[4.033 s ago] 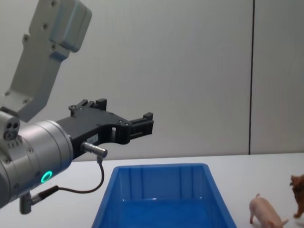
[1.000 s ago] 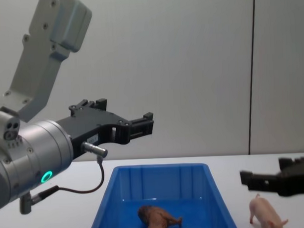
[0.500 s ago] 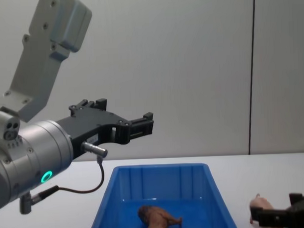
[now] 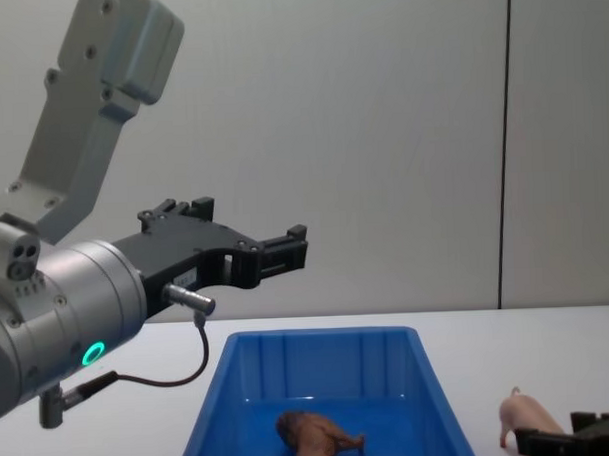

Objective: Pick up the two dolls from the table and place them into the box.

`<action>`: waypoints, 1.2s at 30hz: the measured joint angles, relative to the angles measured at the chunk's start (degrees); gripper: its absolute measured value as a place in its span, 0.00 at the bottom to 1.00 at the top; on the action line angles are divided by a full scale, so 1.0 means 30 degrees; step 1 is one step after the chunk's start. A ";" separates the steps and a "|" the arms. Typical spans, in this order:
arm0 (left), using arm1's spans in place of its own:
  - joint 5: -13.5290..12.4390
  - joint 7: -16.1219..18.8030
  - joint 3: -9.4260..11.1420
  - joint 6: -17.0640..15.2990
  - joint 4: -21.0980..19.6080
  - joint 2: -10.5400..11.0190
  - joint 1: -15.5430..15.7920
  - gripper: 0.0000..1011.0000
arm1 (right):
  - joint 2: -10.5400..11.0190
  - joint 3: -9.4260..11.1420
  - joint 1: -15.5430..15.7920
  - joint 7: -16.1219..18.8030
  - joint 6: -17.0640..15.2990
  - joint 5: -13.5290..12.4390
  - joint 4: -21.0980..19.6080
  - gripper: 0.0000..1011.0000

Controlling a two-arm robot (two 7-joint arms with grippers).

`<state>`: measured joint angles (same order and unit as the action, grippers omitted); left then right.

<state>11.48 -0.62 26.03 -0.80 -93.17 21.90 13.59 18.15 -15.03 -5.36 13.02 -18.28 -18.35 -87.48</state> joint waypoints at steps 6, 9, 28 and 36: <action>0.0001 0.0000 -0.0001 0.0000 0.0000 0.0000 0.0000 0.99 | -0.0147 0.0024 -0.0262 -0.0015 -0.0404 -0.0250 0.0361 0.54; 0.0000 0.0000 0.0000 0.0000 0.0000 0.0000 0.0000 0.99 | -0.0184 0.0040 -0.0348 0.0002 -0.0525 -0.0336 0.0475 0.47; 0.0000 -0.0001 0.0000 0.0000 0.0001 -0.0001 0.0000 0.99 | -0.0163 0.0171 -0.0570 -0.0141 0.0331 -0.0058 -0.0310 0.37; 0.0001 -0.0002 -0.0001 0.0001 0.0000 0.0000 0.0000 0.99 | -0.0248 0.0178 -0.1073 0.0557 0.0816 0.0293 -0.1278 0.37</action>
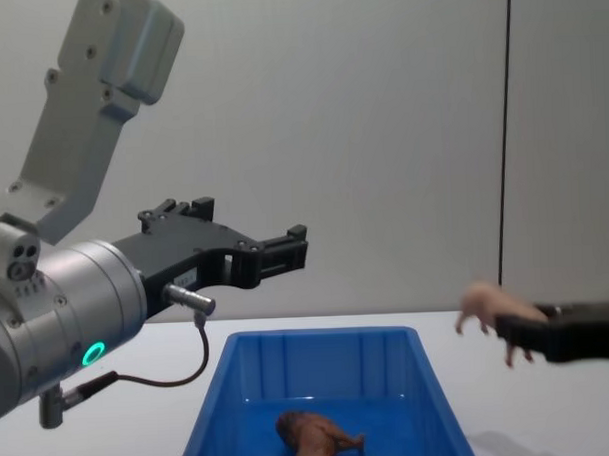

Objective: Pick up the two dolls from the table and place them into the box.

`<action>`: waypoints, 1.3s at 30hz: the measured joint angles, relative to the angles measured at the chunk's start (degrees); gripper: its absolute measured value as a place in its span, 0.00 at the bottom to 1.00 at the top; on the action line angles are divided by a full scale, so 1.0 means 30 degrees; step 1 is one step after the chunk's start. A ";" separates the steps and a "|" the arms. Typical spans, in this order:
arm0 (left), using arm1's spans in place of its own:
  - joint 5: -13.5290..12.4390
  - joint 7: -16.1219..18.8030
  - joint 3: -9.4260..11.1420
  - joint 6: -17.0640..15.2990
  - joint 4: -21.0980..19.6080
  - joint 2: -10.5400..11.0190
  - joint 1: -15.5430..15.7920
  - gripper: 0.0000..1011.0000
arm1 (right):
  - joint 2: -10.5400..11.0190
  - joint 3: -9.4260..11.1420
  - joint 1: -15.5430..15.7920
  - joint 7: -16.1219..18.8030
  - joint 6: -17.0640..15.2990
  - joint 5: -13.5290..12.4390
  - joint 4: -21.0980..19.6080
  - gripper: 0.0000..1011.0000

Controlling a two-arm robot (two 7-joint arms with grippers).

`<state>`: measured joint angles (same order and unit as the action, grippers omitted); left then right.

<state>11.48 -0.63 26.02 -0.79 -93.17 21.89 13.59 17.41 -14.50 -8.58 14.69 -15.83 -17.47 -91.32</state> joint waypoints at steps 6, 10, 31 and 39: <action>-0.0001 0.0001 0.0001 0.0000 0.0000 0.0000 0.0000 0.99 | -0.0365 -0.0224 -0.0687 0.0965 -0.0037 0.0283 -0.0231 0.37; 0.0000 0.0001 0.0001 -0.0001 0.0000 0.0000 0.0000 0.99 | -0.0741 -0.0470 -0.1222 0.1643 -0.0307 0.0535 -0.0103 0.37; -0.0001 0.0001 0.0001 0.0000 -0.0001 0.0000 -0.0001 0.99 | -0.2595 -0.1836 -0.3359 0.3474 -0.0776 0.2085 0.2299 0.76; -0.0001 0.0000 0.0001 0.0000 -0.0001 0.0000 0.0000 0.99 | -0.1979 -0.1604 -0.2885 0.3477 0.0023 0.2191 0.1793 0.99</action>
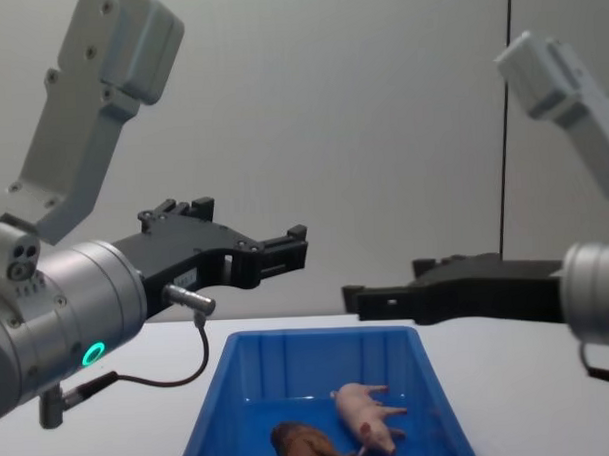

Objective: Pick up the two dolls from the table and place them into the box.

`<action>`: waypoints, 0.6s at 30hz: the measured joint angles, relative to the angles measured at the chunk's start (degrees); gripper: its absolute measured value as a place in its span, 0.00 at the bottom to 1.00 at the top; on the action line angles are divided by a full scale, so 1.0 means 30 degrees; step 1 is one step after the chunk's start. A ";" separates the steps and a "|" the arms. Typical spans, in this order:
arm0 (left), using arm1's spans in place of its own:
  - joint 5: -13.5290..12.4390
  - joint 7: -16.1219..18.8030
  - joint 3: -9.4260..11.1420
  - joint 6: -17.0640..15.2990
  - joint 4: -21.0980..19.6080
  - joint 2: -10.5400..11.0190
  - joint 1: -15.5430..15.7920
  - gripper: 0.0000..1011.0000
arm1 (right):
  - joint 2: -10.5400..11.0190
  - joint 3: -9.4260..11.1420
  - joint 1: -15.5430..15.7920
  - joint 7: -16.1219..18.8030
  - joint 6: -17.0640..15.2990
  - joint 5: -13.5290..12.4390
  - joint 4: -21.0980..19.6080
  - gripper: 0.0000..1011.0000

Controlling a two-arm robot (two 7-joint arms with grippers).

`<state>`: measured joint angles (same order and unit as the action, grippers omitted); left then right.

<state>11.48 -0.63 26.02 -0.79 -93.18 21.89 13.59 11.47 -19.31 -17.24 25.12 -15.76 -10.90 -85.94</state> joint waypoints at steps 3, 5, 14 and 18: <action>0.0000 0.0001 0.0000 0.0000 0.0001 0.0000 0.0000 0.99 | 0.0473 0.0232 0.0419 -0.0051 0.0383 -0.0146 -0.0420 0.99; 0.0000 0.0001 0.0000 0.0000 0.0001 0.0000 0.0000 0.99 | 0.0817 0.0393 0.0740 -0.0091 0.0683 -0.0337 -0.0698 0.99; 0.0000 0.0001 0.0000 0.0000 0.0001 -0.0001 0.0000 0.99 | 0.2116 0.1026 0.2033 -0.0205 0.1645 -0.1107 -0.1677 0.99; -0.0013 -0.0002 -0.0019 -0.0001 -0.0007 0.0014 -0.0034 0.99 | 0.2564 0.1228 0.2490 -0.0255 0.1998 -0.1402 -0.2000 0.99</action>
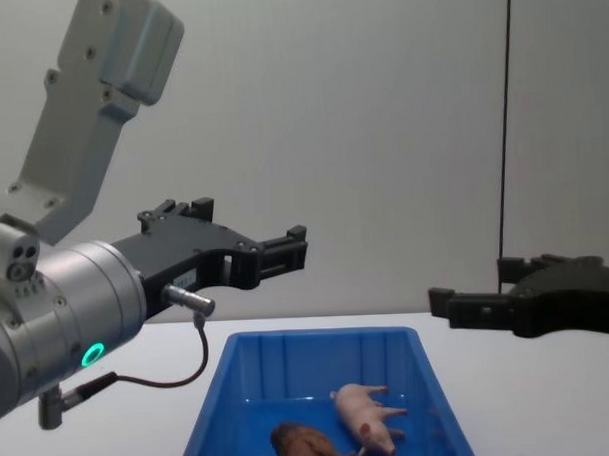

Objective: Pick up the two dolls from the table and place them into the box.

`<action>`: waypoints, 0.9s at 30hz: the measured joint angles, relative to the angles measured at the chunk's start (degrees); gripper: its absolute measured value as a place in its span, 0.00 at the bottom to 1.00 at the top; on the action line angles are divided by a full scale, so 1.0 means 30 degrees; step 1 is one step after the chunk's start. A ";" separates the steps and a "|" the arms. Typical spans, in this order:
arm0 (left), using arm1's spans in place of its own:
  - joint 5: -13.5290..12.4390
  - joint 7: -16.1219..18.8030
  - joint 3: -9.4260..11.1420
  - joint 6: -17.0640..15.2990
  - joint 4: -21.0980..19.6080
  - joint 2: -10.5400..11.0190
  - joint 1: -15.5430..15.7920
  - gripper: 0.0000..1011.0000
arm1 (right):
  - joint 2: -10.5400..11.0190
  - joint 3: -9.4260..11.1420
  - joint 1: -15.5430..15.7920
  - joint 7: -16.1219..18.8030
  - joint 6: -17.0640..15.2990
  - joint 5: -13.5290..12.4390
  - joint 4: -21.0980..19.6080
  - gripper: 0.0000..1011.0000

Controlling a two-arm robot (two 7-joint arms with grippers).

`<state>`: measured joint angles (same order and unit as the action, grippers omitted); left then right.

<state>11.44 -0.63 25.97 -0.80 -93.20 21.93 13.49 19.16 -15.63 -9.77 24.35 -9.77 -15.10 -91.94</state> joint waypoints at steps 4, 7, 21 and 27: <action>-0.0019 0.0134 -0.0041 -0.0094 -0.0128 0.0109 -0.0110 0.99 | 0.0244 0.0127 0.0251 -0.0025 0.0192 -0.0155 -0.0182 0.99; -0.0016 0.0384 -0.0110 -0.0262 -0.0343 0.0294 -0.0307 0.99 | 0.0370 0.0187 0.0383 -0.0037 0.0285 -0.0233 -0.0278 0.99; 0.1132 0.2301 -0.0575 -0.1537 -0.1741 0.1796 -0.2161 0.99 | 0.0798 0.0388 0.0812 -0.0080 0.0615 -0.0499 -0.0598 0.99; 0.1935 0.3063 -0.0718 -0.1833 -0.1932 0.2412 -0.3170 0.99 | 0.0874 0.0425 0.0893 -0.0090 0.0664 -0.0544 -0.0652 0.99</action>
<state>17.24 8.55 23.81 -6.29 -98.99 29.17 3.98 21.78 -14.35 -7.09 24.08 -7.77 -16.74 -93.89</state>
